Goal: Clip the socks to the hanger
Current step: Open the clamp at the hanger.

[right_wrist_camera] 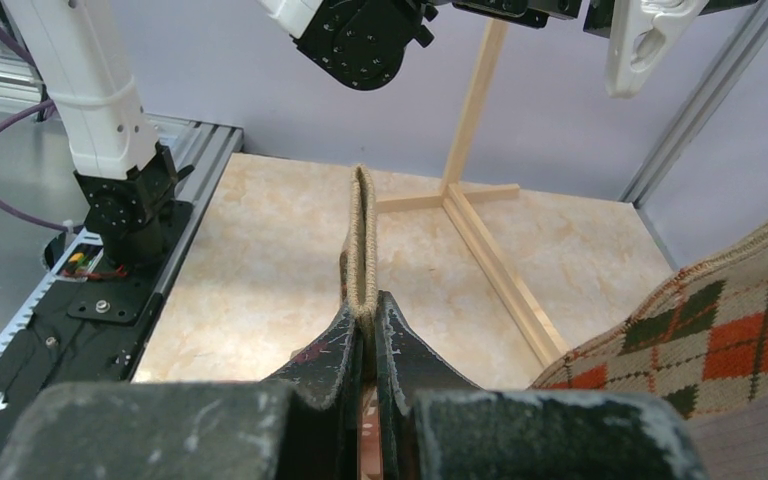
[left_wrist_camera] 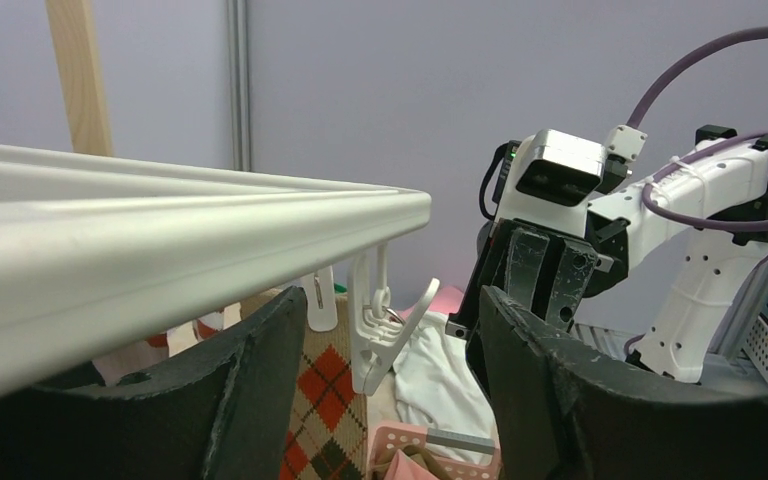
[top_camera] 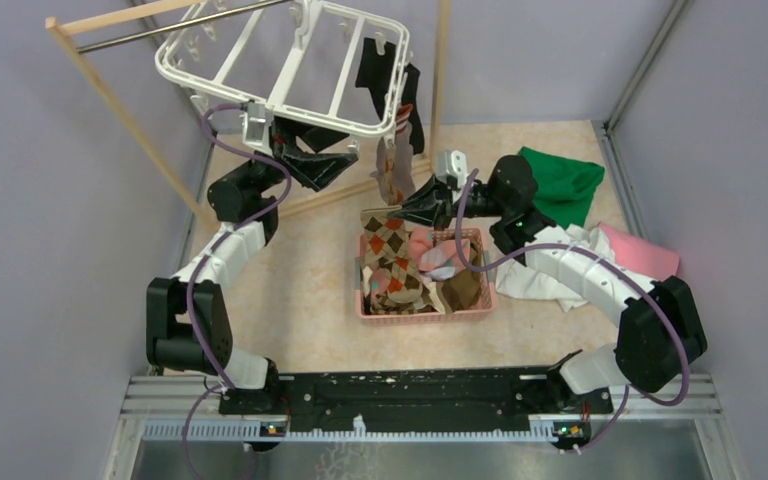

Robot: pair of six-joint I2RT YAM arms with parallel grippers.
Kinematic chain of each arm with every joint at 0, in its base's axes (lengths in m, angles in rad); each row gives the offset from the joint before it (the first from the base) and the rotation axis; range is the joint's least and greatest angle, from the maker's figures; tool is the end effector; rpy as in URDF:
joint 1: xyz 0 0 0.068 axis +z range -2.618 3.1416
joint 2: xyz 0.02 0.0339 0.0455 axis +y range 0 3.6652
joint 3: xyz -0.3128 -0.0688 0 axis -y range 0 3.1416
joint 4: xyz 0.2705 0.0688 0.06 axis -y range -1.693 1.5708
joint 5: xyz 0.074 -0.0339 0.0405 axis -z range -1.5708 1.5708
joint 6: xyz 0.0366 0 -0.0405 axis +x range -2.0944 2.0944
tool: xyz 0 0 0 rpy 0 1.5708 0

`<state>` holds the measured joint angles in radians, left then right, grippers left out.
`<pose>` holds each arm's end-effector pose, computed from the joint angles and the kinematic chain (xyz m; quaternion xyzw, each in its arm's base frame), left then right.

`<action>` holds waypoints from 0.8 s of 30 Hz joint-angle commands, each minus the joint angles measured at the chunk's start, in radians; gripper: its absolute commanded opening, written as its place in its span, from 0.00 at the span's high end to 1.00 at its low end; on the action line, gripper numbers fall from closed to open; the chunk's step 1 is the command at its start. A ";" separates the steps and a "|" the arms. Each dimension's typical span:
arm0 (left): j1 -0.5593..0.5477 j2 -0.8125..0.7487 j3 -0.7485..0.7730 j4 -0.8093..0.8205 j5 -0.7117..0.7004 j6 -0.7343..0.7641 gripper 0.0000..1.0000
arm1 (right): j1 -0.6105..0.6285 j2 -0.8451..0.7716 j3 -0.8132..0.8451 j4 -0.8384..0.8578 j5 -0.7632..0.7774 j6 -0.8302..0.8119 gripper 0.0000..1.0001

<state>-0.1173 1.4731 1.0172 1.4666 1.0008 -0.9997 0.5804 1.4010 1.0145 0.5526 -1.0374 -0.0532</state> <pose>0.3029 -0.0667 0.4390 0.3134 0.4162 -0.5593 0.6448 0.2601 0.2082 0.3907 -0.5344 0.4152 0.4819 0.5566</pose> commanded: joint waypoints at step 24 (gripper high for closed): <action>-0.024 -0.052 -0.174 0.295 -0.163 0.237 0.12 | 0.006 -0.056 -0.010 0.011 0.007 -0.034 1.00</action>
<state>-0.1383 1.4609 0.8474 1.4666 0.8680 -0.8318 0.5804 1.3865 1.0077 0.5423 -1.0290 -0.0696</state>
